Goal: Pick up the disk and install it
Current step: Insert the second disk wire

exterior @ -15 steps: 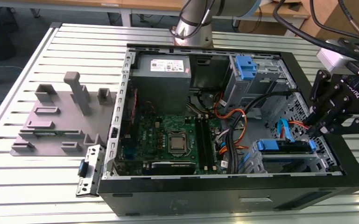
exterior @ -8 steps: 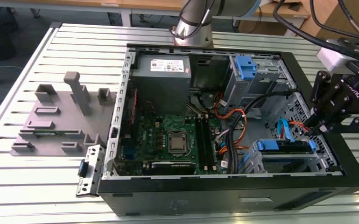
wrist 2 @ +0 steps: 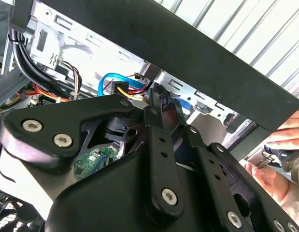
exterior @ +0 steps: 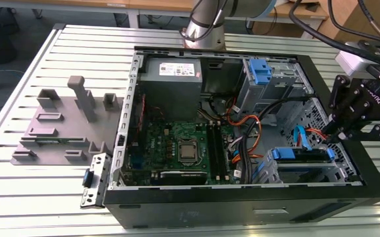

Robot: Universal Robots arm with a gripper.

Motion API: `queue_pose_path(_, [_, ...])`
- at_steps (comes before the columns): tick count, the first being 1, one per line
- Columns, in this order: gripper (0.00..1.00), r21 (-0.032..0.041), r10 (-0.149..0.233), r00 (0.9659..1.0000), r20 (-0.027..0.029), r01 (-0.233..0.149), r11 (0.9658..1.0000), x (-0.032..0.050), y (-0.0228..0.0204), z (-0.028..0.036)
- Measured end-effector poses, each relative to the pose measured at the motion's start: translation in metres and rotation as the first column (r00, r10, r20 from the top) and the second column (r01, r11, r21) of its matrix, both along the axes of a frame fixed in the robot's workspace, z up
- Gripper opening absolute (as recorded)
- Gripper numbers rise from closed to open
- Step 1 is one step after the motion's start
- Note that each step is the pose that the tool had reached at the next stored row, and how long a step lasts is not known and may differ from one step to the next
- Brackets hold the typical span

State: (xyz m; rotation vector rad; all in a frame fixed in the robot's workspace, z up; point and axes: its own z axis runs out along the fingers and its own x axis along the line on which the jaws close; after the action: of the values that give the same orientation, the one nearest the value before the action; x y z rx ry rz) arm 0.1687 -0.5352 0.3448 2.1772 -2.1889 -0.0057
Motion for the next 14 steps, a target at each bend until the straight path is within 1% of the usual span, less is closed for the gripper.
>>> queue_pose_path(4, [0.25, -0.0001, 0.0, 1.0, 0.0001, 0.0, 1.0, -0.0006, 0.0, 0.0077])
queue_pose_path(6, [0.25, -0.0002, 0.0, 1.0, 0.0008, 0.0, 1.0, -0.0013, 0.0, 0.0101])
queue_pose_path(9, [0.25, -0.0007, 0.008, 1.0, 0.0017, -0.008, 1.0, -0.0013, 0.0011, 0.0098])
queue_pose_path(14, [0.25, -0.0009, 0.06, 0.9982, 0.0018, -0.06, 0.9982, -0.0013, 0.0015, 0.0077])
